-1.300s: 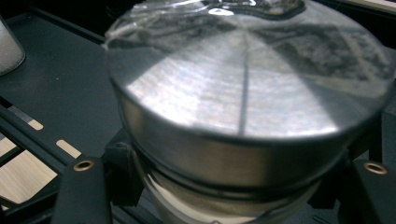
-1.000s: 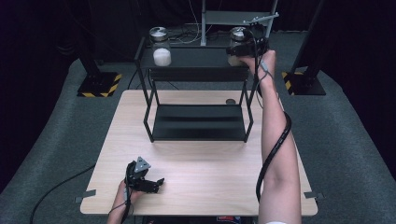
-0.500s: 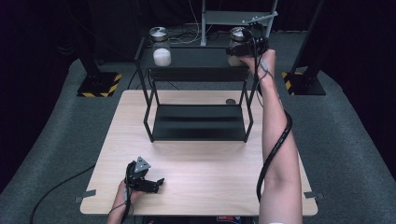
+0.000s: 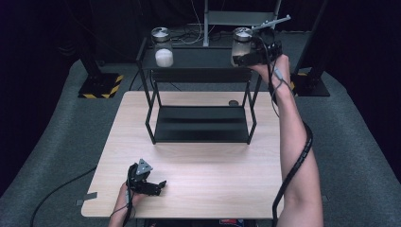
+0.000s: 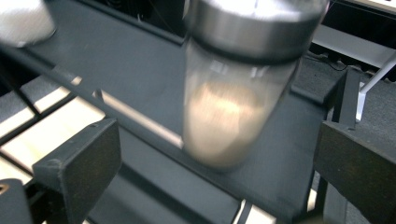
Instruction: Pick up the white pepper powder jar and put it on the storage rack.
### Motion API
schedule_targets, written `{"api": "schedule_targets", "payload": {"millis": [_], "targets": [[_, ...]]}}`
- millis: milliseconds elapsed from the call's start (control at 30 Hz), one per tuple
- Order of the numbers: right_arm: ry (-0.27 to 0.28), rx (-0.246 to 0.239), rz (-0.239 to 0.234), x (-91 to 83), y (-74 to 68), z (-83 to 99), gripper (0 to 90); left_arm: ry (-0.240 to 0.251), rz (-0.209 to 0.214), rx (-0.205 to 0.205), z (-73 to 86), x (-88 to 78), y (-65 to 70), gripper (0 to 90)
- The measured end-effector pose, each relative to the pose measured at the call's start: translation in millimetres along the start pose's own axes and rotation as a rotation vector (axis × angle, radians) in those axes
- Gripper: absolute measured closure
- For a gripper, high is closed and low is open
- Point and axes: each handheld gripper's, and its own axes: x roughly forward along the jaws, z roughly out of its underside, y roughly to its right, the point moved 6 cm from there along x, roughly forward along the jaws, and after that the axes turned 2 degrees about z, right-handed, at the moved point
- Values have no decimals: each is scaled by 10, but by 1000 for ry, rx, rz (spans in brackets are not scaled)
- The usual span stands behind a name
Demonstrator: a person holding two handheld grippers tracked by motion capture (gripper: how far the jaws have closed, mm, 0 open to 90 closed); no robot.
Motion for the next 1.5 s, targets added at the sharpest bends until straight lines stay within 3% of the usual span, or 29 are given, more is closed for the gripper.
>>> {"api": "schedule_targets", "payload": {"millis": [133,200,400,500,533,567,733,867,900,933,967,1000,1033,1067,1233,1500], "targets": [[-2,-31,2,-161,-96,225,0,1,-1,1,1,1,0,6],[-3,-36,-1,-184,-111,286,0,3,0,-1,3,3,1,7],[-25,-57,0,-209,-255,739,1,2,1,2,1,1,0,8],[-35,-62,-16,-173,-347,1066,1,2,1,1,2,2,1,8],[-44,-56,-28,-138,-411,1301,1,2,1,1,2,2,1,8],[-44,-56,-28,-138,-411,1301,1,3,3,1,3,2,2,8],[-84,-42,-70,17,-596,1897,1,3,5,5,3,2,0,9],[-118,-12,-108,139,-759,2390,1,3,5,6,2,2,-1,9],[-145,2,-118,200,-816,2601,1,2,6,7,2,1,-2,9],[-145,2,-118,200,-816,2601,1,2,5,8,2,1,-1,9],[-174,23,-118,275,-871,2841,1,3,5,6,2,1,0,9],[-174,23,-118,275,-871,2841,1,2,5,7,2,1,-1,9],[-193,55,-132,342,-890,3053,1,2,5,8,2,1,-1,9],[-200,67,-130,366,-909,3141,1,3,6,6,2,2,-1,9],[-189,86,-120,379,-971,3411,1,3,6,7,2,2,-1,9],[-155,96,-115,372,-994,3516,1,3,6,6,3,2,-1,9]]}}
